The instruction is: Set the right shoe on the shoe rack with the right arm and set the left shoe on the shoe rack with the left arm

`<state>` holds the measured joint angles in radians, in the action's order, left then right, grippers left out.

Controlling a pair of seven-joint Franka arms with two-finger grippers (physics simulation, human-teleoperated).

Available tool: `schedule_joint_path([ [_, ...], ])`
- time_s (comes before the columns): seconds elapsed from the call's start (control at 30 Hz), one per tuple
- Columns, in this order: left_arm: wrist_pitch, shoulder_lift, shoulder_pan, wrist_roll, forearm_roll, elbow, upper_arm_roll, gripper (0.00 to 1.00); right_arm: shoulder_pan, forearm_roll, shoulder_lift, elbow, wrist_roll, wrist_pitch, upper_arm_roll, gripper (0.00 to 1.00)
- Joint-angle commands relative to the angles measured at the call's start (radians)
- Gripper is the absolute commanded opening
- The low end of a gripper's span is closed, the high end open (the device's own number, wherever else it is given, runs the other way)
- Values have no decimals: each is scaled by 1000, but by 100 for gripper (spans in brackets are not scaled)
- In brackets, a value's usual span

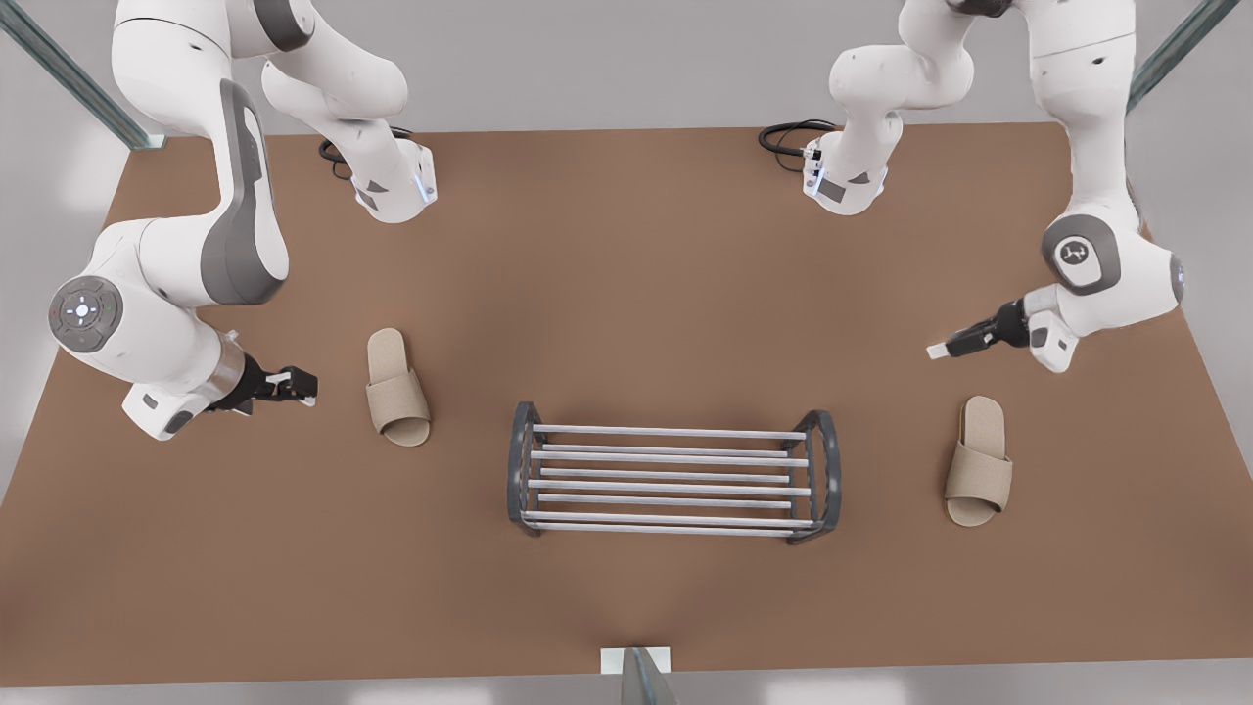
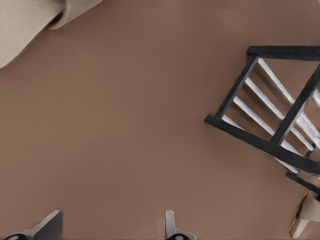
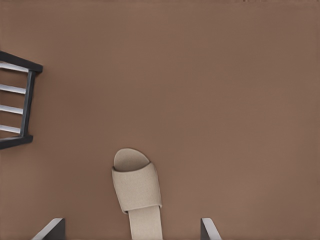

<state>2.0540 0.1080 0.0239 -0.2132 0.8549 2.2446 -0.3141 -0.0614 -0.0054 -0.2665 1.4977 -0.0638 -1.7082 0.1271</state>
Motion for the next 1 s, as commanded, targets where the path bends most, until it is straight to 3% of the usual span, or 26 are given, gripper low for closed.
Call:
schedule_joint_path([
  [0.0, 635, 13, 59, -1866, 1060, 98, -16, 100, 0, 1, 1, 0, -16, -8, 0, 100],
  [0.03, 565, 12, 42, -2225, 1317, 151, -52, 100, 0, 1, 1, 0, -16, -8, 0, 100],
  [0.13, 249, 116, -12, -2612, 1586, 179, -119, 100, -2, 2, 1, -7, -5, 2, 2, 100],
  [0.23, 249, 134, -27, -2646, 1593, 196, -126, 100, 2, 2, 1, -4, -5, 4, 2, 100],
  [0.37, 209, 177, -24, -2568, 1926, 188, -83, 100, -6, -7, 12, -11, -2, -1, 0, 100],
  [0.43, 207, 182, -22, -2421, 1946, 187, -72, 100, 60, -68, 4, 13, -39, -28, 9, 100],
  [0.5, 207, 228, -18, -2264, 1946, 161, -63, 100, 139, -240, -5, 39, -50, -100, 6, 100],
  [0.6, 268, 279, -21, -1694, 1963, 104, -14, 100, 272, -542, 12, 144, -71, -238, 11, 100],
  [0.63, 273, 286, -24, -1548, 1965, 102, 0, 100, 305, -594, 62, 261, -61, -376, -9, 98],
  [0.67, 285, 286, -24, -1381, 1965, 102, 1, 100, 313, -677, 108, 443, -45, -674, -64, 98],
  [0.73, 285, 306, -28, -1243, 1965, 95, 29, 100, 302, -930, 122, 538, 16, -855, -69, 98],
  [0.8, 287, 322, -28, -1221, 1965, 75, 30, 100, 290, -1441, 130, 604, 419, -909, -67, 98],
  [0.97, 291, 358, -36, -1206, 1965, 15, 32, 100, 307, -1878, 136, 697, 892, -900, -30, 100],
])
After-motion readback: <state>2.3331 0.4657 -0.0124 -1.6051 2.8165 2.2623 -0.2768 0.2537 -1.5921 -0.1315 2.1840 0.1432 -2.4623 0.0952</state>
